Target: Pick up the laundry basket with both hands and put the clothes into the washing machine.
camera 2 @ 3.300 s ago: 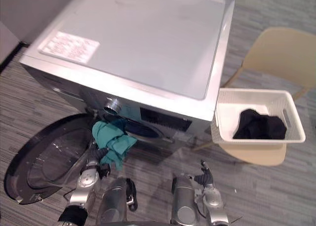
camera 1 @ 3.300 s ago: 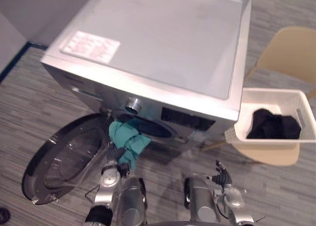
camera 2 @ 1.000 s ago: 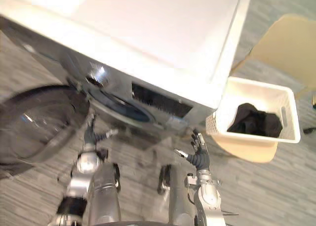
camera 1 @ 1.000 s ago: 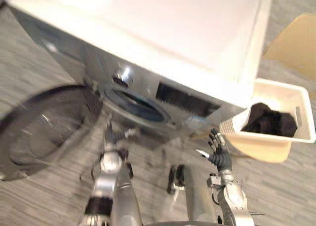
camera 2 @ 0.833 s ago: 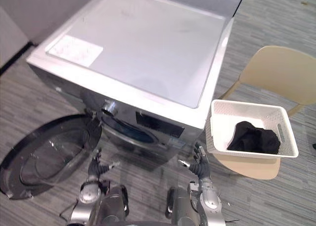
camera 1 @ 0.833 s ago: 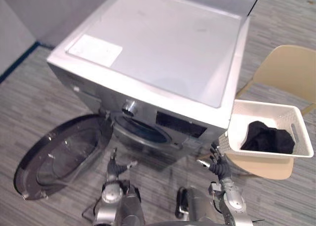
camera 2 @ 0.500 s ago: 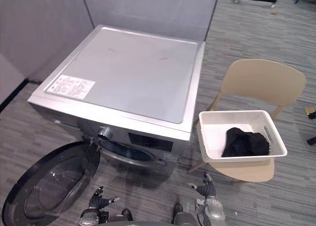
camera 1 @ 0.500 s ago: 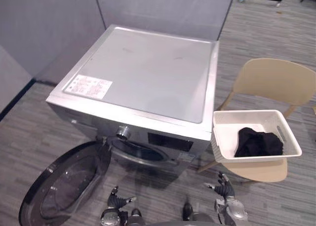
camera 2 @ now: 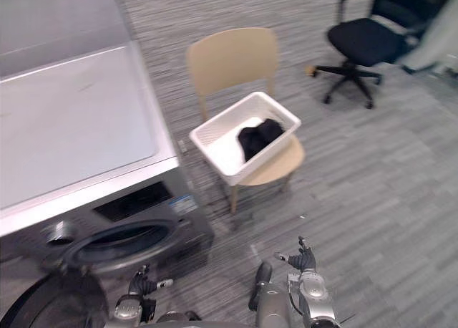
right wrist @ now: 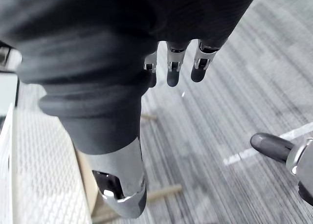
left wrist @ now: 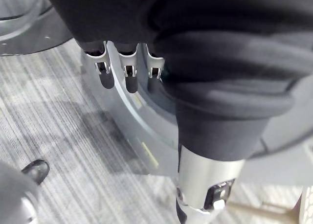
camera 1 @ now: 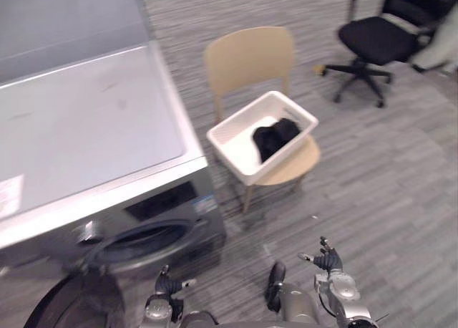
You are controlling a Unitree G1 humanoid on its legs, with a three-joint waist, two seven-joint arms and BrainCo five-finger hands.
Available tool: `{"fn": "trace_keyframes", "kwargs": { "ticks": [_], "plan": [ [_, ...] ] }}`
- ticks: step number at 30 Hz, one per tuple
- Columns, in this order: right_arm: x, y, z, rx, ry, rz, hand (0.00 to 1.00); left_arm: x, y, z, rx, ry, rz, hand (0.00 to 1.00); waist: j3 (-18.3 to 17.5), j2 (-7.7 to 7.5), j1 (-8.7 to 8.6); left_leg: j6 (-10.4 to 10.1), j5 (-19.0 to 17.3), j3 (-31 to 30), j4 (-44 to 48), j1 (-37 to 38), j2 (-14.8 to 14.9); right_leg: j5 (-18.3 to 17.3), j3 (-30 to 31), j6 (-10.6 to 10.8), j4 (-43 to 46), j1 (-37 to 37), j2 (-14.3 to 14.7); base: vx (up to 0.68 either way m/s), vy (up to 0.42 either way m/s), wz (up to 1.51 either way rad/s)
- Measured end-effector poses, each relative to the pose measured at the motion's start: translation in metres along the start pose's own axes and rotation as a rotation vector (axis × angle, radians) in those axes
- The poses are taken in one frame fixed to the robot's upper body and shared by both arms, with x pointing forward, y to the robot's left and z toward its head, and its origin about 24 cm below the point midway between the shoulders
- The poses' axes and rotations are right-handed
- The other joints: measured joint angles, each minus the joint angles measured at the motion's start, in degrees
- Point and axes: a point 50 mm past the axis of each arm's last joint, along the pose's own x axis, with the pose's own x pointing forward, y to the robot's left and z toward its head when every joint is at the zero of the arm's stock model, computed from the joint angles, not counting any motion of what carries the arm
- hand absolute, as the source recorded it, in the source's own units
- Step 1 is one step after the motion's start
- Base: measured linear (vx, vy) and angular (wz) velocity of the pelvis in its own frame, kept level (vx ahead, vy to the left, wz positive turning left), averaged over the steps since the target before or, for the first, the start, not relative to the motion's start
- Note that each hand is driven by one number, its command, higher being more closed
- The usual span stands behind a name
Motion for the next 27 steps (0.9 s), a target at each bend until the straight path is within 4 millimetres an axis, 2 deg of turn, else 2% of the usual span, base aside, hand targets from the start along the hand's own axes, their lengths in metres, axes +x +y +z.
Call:
{"fn": "trace_keyframes", "kwargs": {
  "ticks": [1,2,3,5,6,7,9,10,12,13,14,15,16,17,18,19,20,21,22,23,24,25,26,27],
  "plan": [
    [0.002,0.003,0.005,-0.008,-0.017,0.005,0.00,0.001,0.000,0.001,0.003,-0.004,-0.002,0.00,-0.08,-0.15,-0.07,-0.57,0.03,3.28,-0.17,0.99,0.70,-0.17,-6.08,-0.12,1.60,0.34,-1.34,0.08,-0.122,-1.42],
    [0.002,0.005,0.006,-0.012,-0.021,0.009,0.00,0.001,0.001,0.001,0.006,-0.004,-0.004,0.00,-0.05,-0.48,-0.13,-1.49,-0.21,4.77,0.28,1.44,0.39,-0.08,-8.24,0.35,2.62,0.24,-2.10,0.17,-0.204,-2.02],
    [0.002,0.008,0.006,-0.028,-0.018,0.024,0.00,0.003,0.000,0.007,0.030,-0.022,-0.025,0.00,0.13,-0.67,0.06,-3.65,-0.62,6.93,3.09,3.46,2.03,0.91,-6.62,2.94,4.50,-0.39,-0.71,0.20,-0.219,-1.67],
    [0.001,0.014,0.005,-0.055,-0.019,0.047,0.00,0.003,-0.001,0.007,0.037,-0.024,-0.025,0.00,0.12,-0.41,0.61,-3.85,-1.32,5.29,10.34,3.72,5.93,0.56,-3.08,3.33,4.64,-0.65,2.29,0.20,-0.174,-1.62],
    [0.000,0.019,0.006,-0.086,-0.024,0.072,0.00,0.003,0.000,0.007,0.034,-0.024,-0.023,0.00,0.18,-0.25,1.71,1.18,-0.90,0.34,22.25,1.48,10.98,0.38,0.79,3.00,2.90,-0.23,5.64,0.22,-0.149,-1.97],
    [0.001,0.025,0.009,-0.103,-0.036,0.093,0.00,0.001,-0.004,0.004,0.021,-0.016,-0.030,0.00,0.42,0.39,2.61,5.02,-1.52,-9.95,32.64,-3.57,12.69,0.46,4.12,2.92,0.67,0.67,8.98,0.20,-0.119,-2.20],
    [0.001,0.028,0.010,-0.128,-0.040,0.110,0.00,-0.001,-0.011,0.002,-0.030,-0.009,-0.036,0.00,0.79,1.03,3.44,0.60,-4.81,-27.63,38.43,-12.16,5.67,0.81,6.91,2.80,-2.45,2.78,11.25,0.21,-0.019,-1.62],
    [-0.001,0.026,0.005,-0.131,-0.024,0.109,0.00,-0.001,-0.011,0.006,-0.043,-0.027,-0.033,0.00,1.00,1.24,4.60,1.13,-5.42,-34.11,37.26,-15.57,0.99,1.27,8.19,3.22,-4.11,5.01,11.85,0.26,0.024,-1.10],
    [-0.001,0.026,0.003,-0.130,-0.020,0.109,0.00,-0.001,-0.011,0.010,-0.052,-0.049,-0.031,0.00,2.04,1.15,4.92,1.47,-5.48,-39.08,32.16,-20.26,-3.71,1.67,9.39,3.88,-6.42,8.54,12.37,0.24,0.059,-0.79],
    [-0.001,0.027,0.004,-0.129,-0.024,0.110,0.00,-0.001,-0.010,0.011,-0.054,-0.054,-0.031,0.00,2.06,1.39,5.06,1.74,-5.26,-40.26,27.83,-22.44,-5.29,1.95,9.85,4.32,-7.29,9.49,12.40,0.26,0.104,-0.62],
    [-0.001,0.028,0.005,-0.128,-0.032,0.113,0.00,0.000,-0.011,0.013,-0.058,-0.059,-0.032,0.00,2.23,1.90,5.73,2.54,-4.16,-41.20,19.47,-24.22,-6.84,2.28,10.54,4.90,-8.69,10.71,12.71,0.22,0.106,-0.52],
    [-0.002,0.028,0.004,-0.126,-0.031,0.114,0.00,0.000,-0.011,0.015,-0.065,-0.063,-0.030,0.00,2.47,1.80,6.40,4.23,-1.36,-40.87,18.01,-24.67,-7.46,2.38,11.05,5.25,-9.38,11.56,12.81,0.26,0.117,-0.64],
    [-0.004,0.033,0.002,-0.128,-0.029,0.131,0.00,0.000,-0.007,0.013,-0.071,-0.055,-0.019,0.00,2.32,0.98,7.82,5.64,0.87,-39.12,14.56,-22.98,-8.42,3.12,11.97,6.63,-12.06,13.27,12.47,0.31,0.126,-0.32],
    [-0.005,0.039,0.006,-0.130,-0.048,0.149,0.00,0.001,-0.003,0.011,-0.071,-0.048,-0.007,0.00,1.75,0.03,7.74,4.77,1.38,-37.09,11.61,-22.30,-9.61,4.01,12.11,7.95,-14.02,13.70,11.42,0.34,0.116,-0.06],
    [-0.003,0.039,0.009,-0.130,-0.059,0.147,0.00,0.001,-0.002,0.012,-0.072,-0.051,-0.004,0.00,1.92,-0.28,7.69,4.85,1.36,-35.57,11.26,-22.47,-9.60,4.26,11.71,8.40,-14.37,13.67,11.01,0.34,0.123,0.47],
    [-0.001,0.038,0.012,-0.134,-0.066,0.144,0.00,0.001,-0.001,0.011,-0.086,-0.047,0.001,0.00,2.19,-0.61,7.77,6.69,0.66,-34.60,11.63,-22.90,-9.68,3.46,10.37,10.33,-13.59,13.77,10.41,0.41,0.198,0.67],
    [-0.001,0.038,0.013,-0.137,-0.069,0.142,0.00,0.001,0.001,0.008,-0.099,-0.031,0.012,0.00,2.00,-0.33,7.89,9.35,-0.55,-35.07,11.85,-21.95,-10.37,0.33,8.39,12.17,-8.29,13.60,8.41,0.33,0.181,0.74],
    [-0.001,0.038,0.013,-0.138,-0.069,0.139,0.00,0.001,0.001,0.006,-0.101,-0.020,0.015,0.00,2.17,-0.82,7.90,10.30,-0.84,-35.17,11.61,-20.77,-10.64,-2.39,7.84,13.69,-3.30,13.10,6.53,0.46,0.233,0.89],
    [0.000,0.036,0.014,-0.140,-0.071,0.127,0.00,0.001,0.004,-0.001,-0.093,0.004,0.019,0.00,2.43,-2.12,7.89,11.05,-1.52,-35.84,11.25,-18.11,-12.71,-6.81,8.95,15.68,9.65,11.08,1.67,0.34,0.144,0.83],
    [0.000,0.035,0.014,-0.140,-0.071,0.124,0.00,0.000,0.006,-0.004,-0.087,0.017,0.021,0.00,2.36,-2.66,7.63,11.36,-1.72,-36.94,11.48,-16.80,-13.84,-7.35,9.90,15.99,16.83,9.49,-1.04,0.54,0.216,1.23],
    [0.000,0.035,0.013,-0.135,-0.068,0.121,0.00,0.000,0.009,-0.007,-0.071,0.031,0.024,0.00,2.54,-3.79,7.36,12.21,-2.17,-39.92,11.58,-14.15,-16.46,-4.59,12.55,15.55,30.66,6.66,-6.09,0.47,0.144,1.55],
    [-0.001,0.033,0.011,-0.129,-0.059,0.113,0.00,0.000,0.009,-0.008,-0.053,0.036,0.017,0.00,2.63,-3.66,7.25,13.56,-3.03,-43.48,11.76,-11.31,-17.60,-3.20,14.99,15.67,39.52,4.58,-8.27,0.49,0.108,1.64],
    [-0.001,0.033,0.010,-0.128,-0.058,0.112,0.00,0.000,0.008,-0.007,-0.044,0.034,0.013,0.00,2.66,-3.60,7.20,13.66,-3.09,-45.97,11.70,-10.28,-17.93,-4.93,15.91,15.41,41.52,4.04,-8.13,0.47,0.013,1.78],
    [-0.001,0.033,0.012,-0.127,-0.064,0.113,0.00,0.000,0.006,-0.007,-0.036,0.031,0.006,0.00,2.45,-3.39,7.16,13.64,-3.06,-50.15,11.26,-8.94,-17.98,-7.47,17.00,13.95,41.15,2.88,-7.26,0.46,-0.057,1.77]
  ]
}}
